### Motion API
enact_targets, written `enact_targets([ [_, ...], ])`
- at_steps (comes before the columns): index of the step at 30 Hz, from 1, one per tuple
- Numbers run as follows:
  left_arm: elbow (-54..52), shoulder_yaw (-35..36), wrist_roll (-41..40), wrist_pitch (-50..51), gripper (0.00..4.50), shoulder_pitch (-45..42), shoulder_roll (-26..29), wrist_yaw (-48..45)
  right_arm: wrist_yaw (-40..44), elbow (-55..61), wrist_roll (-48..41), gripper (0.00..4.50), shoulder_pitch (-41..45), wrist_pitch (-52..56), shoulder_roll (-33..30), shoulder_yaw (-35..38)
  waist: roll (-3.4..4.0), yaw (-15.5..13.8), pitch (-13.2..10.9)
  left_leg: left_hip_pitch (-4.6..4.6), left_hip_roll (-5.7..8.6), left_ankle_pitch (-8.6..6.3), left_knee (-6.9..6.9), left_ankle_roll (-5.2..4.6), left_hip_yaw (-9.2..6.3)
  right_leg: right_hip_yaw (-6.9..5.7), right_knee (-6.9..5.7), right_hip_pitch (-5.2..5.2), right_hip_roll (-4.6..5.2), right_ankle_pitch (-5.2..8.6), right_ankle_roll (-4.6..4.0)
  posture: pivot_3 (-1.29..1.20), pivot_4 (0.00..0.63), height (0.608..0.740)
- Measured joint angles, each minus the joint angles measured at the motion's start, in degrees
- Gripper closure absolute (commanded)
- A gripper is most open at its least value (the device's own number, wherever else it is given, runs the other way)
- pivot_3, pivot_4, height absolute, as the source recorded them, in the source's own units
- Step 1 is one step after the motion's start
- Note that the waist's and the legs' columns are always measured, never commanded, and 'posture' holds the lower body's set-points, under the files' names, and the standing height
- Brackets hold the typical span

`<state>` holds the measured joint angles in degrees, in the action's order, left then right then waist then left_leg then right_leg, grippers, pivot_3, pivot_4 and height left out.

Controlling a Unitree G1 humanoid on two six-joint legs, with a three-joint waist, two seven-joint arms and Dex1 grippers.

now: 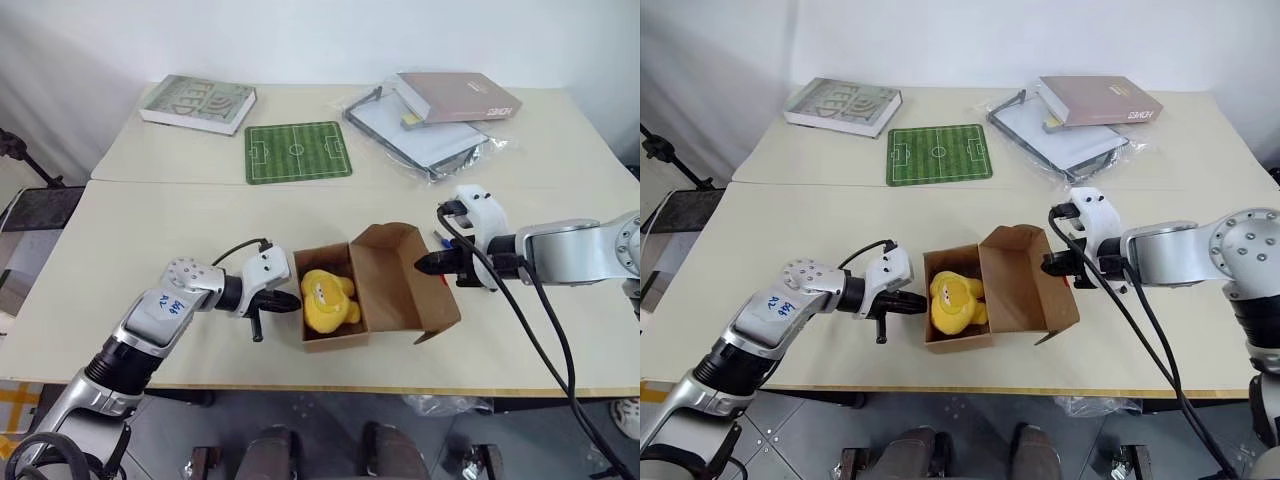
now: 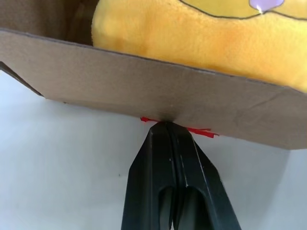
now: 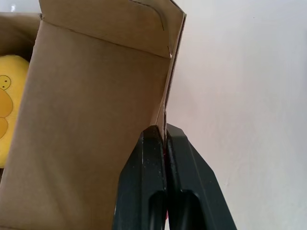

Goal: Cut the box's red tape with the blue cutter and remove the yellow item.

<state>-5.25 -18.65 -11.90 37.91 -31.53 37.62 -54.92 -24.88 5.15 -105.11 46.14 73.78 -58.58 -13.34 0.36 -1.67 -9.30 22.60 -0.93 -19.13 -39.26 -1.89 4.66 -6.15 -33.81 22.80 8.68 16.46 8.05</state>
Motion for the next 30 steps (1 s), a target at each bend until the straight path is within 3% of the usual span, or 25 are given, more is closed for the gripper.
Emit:
enact_targets([
  [3, 1.43, -0.07, 0.33, -0.09, 4.50, -0.89, -1.05, -0.15, 5.99, 3.71, 10.29, 4.47, -2.54, -1.33, 2.59, 0.21, 0.00, -0.08, 0.00, 0.00, 0.02, 0.00, -0.03, -0.01, 0.03, 0.04, 0.01, 0.00, 0.00, -0.04, 0.08, 0.00, 0.150, 0.740],
  [5, 1.61, -0.17, 0.62, -0.10, 4.50, -1.16, -1.23, -0.28, 10.61, 5.53, 18.15, 4.06, -4.26, -2.97, 3.11, 0.21, 0.00, -0.11, 0.00, 0.00, 0.04, 0.00, -0.03, -0.02, 0.03, 0.05, 0.00, 0.00, 0.01, -0.06, 0.11, 0.00, 0.150, 0.740],
  [13, 3.10, 1.49, 0.30, 0.99, 4.50, -1.61, -1.50, -0.10, 26.34, 7.87, 34.80, 1.42, -8.01, -6.73, 4.69, 4.19, 0.00, 0.26, -0.06, -0.02, 0.02, 0.00, -0.03, -0.02, 0.10, 0.05, -0.03, 0.02, -0.03, -0.06, 0.12, 0.00, 0.150, 0.740],
  [17, 5.09, 4.12, 0.53, 0.59, 4.50, -1.76, -0.88, 1.33, 36.60, 8.25, 42.05, 0.02, -11.46, -11.39, 1.50, 8.45, -0.07, 0.22, -0.15, -0.01, 0.08, 0.00, -0.02, -0.02, 0.21, 0.04, -0.02, 0.04, -0.06, -0.07, 0.12, 0.00, 0.150, 0.740],
  [24, 11.01, 11.53, -0.14, 0.70, 2.41, -5.51, 3.77, 1.46, 56.16, 4.49, 54.19, 0.00, -14.31, -20.55, -7.06, 14.12, -0.50, 0.34, -0.61, 0.02, 0.07, 0.00, -0.02, -0.01, 0.67, 0.05, -0.08, 0.21, -0.10, -0.07, 0.12, 0.00, 0.150, 0.740],
  [30, 9.30, 13.94, -3.79, 2.44, 0.52, -19.11, 1.90, -1.48, 68.68, 4.92, 56.97, 0.00, -16.50, -24.55, -7.86, 18.76, -0.62, -0.28, -0.70, 0.48, 0.23, 0.00, -0.22, -0.01, 0.66, -0.02, -0.10, 0.52, -0.08, -0.14, 0.26, 0.00, 0.150, 0.740],
])
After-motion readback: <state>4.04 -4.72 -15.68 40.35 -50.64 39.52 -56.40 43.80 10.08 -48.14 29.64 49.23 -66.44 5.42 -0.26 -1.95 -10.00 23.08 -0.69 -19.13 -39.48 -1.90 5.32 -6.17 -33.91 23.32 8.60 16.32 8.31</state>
